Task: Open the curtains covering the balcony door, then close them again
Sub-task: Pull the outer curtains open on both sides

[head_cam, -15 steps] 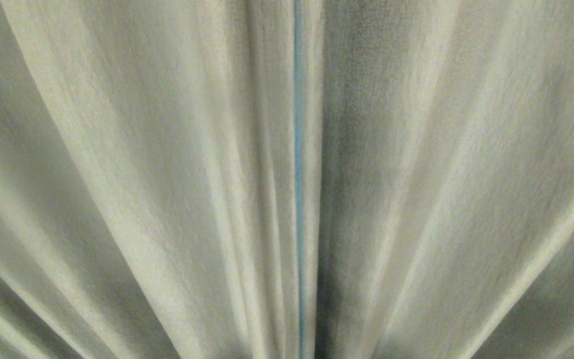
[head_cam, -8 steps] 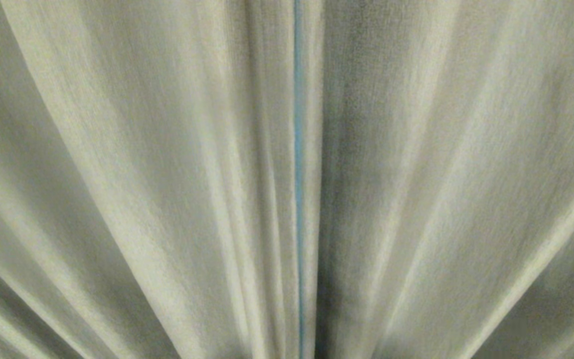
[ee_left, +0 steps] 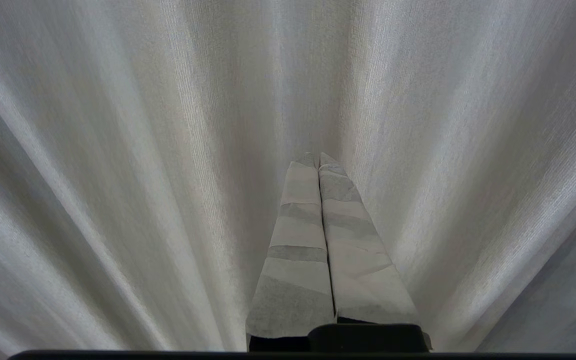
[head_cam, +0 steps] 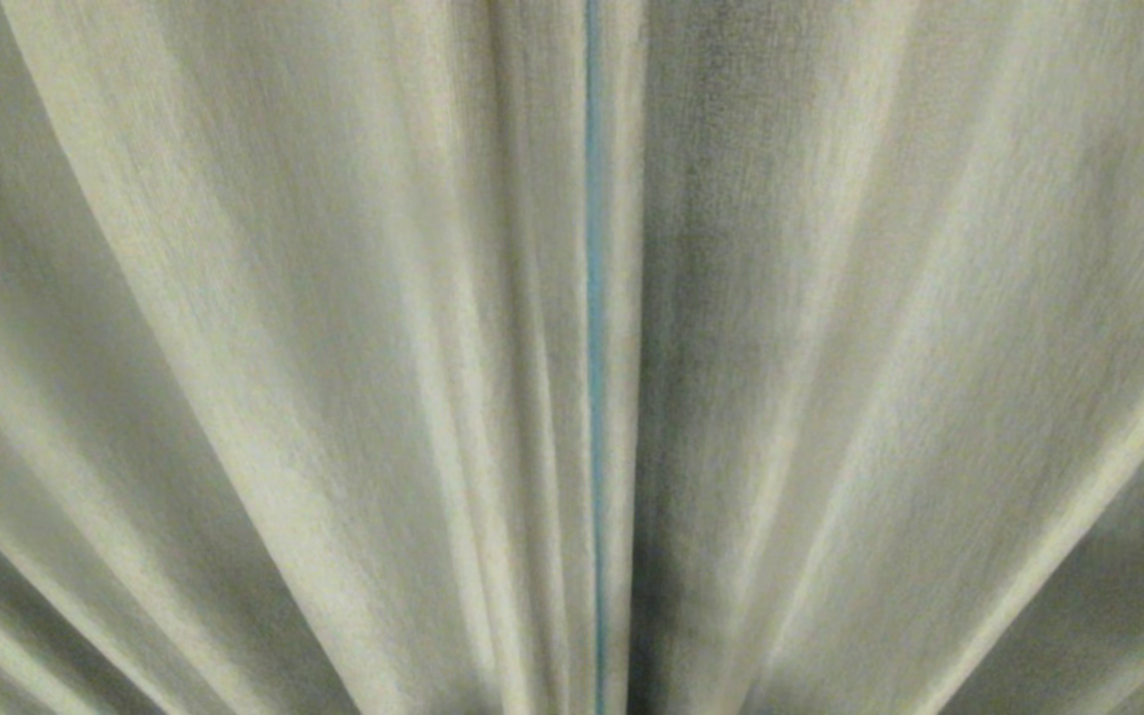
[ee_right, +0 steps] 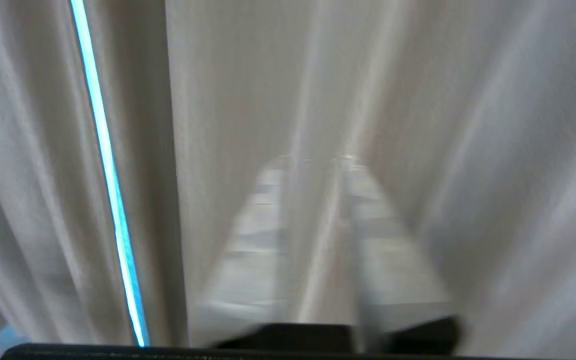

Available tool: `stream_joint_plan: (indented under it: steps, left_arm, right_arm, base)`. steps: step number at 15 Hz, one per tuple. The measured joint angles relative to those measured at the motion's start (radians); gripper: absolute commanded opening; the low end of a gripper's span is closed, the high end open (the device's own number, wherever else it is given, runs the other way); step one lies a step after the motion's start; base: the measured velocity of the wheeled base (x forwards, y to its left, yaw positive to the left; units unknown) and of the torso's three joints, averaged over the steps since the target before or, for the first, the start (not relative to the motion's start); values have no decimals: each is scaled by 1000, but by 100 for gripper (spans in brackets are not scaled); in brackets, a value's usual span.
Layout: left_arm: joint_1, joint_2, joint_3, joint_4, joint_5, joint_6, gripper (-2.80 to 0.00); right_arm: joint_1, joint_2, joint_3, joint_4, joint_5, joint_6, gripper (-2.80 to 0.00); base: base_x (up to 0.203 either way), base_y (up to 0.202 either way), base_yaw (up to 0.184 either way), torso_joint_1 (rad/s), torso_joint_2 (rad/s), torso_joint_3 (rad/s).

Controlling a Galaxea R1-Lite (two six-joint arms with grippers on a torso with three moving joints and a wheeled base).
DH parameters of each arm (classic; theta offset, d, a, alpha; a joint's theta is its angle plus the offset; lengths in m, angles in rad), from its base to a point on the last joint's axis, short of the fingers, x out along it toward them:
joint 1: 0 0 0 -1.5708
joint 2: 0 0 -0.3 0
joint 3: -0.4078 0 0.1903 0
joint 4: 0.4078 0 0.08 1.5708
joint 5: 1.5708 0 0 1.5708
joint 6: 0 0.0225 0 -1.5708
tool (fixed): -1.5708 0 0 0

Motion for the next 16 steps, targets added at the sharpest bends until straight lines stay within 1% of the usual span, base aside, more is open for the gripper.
stream_joint_plan:
  steps: [3,9,13,16]
  left_arm:
    - [0,0,0,0,0,0,-280]
    - [0,0,0,0,0,0,-280]
    - [0,0,0,0,0,0,-280]
    - [0,0,0,0,0,0,-280]
  right_arm:
    - [1,78,-38,-31,5,-1,0]
    - [2,287,-77,-208,5,-3,0]
    - [1,483,-138,-278,3,-31,0]
    - [-2,645,-178,-392,1,-53,0]
  base:
    - [0,0,0,0,0,0]
    - [0,0,0,0,0,0]
    - [0,0,0,0,0,0]
    - [0,0,0,0,0,0]
